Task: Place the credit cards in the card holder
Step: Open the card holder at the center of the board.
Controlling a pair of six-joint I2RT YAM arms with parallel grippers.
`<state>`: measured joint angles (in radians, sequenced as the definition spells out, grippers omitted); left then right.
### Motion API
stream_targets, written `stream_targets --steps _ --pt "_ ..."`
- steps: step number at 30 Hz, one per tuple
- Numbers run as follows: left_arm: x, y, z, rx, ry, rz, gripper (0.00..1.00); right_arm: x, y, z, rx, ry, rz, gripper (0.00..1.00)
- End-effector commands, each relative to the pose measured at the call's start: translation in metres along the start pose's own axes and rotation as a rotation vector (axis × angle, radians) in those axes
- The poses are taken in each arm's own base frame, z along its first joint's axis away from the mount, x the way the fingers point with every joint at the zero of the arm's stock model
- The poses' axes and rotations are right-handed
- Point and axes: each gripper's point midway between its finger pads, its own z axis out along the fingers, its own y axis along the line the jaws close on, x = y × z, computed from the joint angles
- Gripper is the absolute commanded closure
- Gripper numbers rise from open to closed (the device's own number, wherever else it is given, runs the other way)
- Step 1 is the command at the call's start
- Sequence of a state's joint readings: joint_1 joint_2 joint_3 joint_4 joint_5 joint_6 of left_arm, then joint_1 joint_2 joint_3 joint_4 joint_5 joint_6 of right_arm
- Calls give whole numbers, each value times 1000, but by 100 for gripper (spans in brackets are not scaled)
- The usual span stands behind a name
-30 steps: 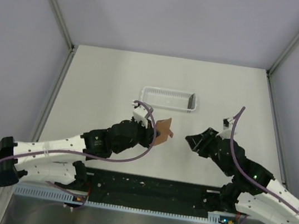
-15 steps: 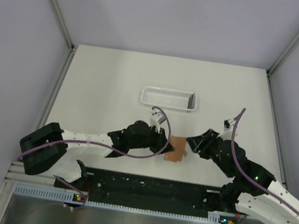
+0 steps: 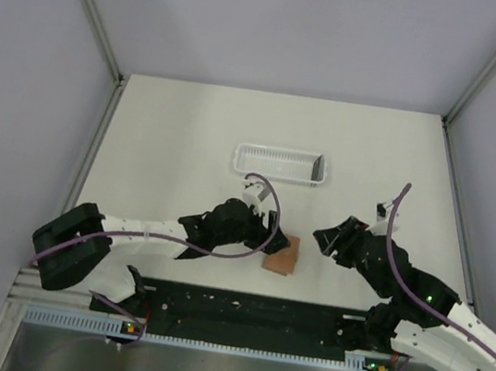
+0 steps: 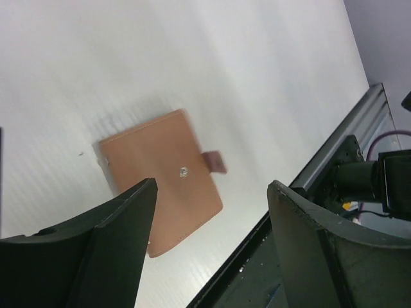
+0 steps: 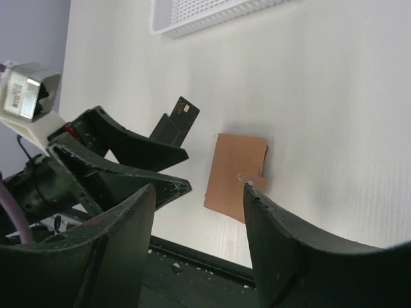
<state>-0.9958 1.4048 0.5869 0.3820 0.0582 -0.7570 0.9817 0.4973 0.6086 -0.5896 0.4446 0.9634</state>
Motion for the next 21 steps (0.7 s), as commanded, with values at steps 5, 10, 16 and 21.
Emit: stream_targets --steps 5,10,16,21 --pt "-42 33 -47 -237 -159 79 19 -8 -3 5 62 -26 -48 41" --pt "-68 70 -88 -494 -266 97 1 -14 1 18 125 35 -147 38" --pt "-85 76 -114 -498 -334 83 1 -38 4 45 174 105 -194 43" --pt "-75 99 -117 -526 -294 18 3 -39 22 70 131 159 -239 48"
